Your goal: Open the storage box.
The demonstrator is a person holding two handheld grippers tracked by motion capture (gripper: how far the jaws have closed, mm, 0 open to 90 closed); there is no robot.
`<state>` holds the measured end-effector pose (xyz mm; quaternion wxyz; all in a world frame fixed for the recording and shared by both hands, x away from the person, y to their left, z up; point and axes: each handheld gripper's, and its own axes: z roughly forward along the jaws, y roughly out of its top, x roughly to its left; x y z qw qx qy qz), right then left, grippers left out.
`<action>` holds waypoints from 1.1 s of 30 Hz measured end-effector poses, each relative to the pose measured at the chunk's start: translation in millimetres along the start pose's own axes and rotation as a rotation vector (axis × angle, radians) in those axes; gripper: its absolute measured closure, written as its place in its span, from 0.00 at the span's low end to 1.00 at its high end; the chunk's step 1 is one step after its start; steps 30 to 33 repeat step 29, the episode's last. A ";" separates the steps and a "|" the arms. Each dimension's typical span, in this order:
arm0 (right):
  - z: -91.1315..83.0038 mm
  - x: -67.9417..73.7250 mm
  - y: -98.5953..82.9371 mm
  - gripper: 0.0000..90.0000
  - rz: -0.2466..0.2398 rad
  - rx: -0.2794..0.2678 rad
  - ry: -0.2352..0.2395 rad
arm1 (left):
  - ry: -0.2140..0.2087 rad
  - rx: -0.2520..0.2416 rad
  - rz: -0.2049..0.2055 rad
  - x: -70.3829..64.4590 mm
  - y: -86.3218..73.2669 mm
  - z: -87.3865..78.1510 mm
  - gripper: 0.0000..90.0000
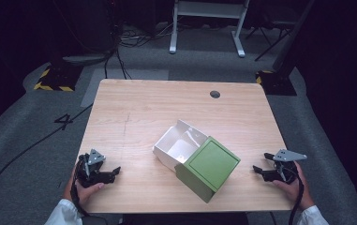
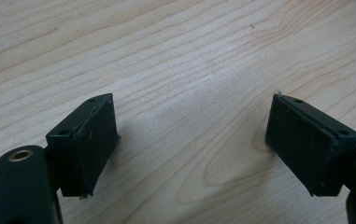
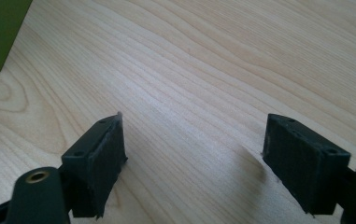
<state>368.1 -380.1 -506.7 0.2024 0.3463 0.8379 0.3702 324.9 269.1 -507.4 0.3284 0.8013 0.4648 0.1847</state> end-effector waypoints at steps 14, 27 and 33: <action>0.0 0.2 0.0 0.23 -0.002 -0.001 -0.002 | -0.001 0.000 0.001 0.2 0.8 0.9 0.18; 0.0 0.1 0.0 0.23 -0.001 0.000 0.001 | -0.003 -0.001 0.000 0.2 1.1 1.4 0.18; 0.2 0.0 0.2 0.23 -0.001 0.000 0.002 | -0.002 -0.001 0.004 0.6 1.2 1.3 0.18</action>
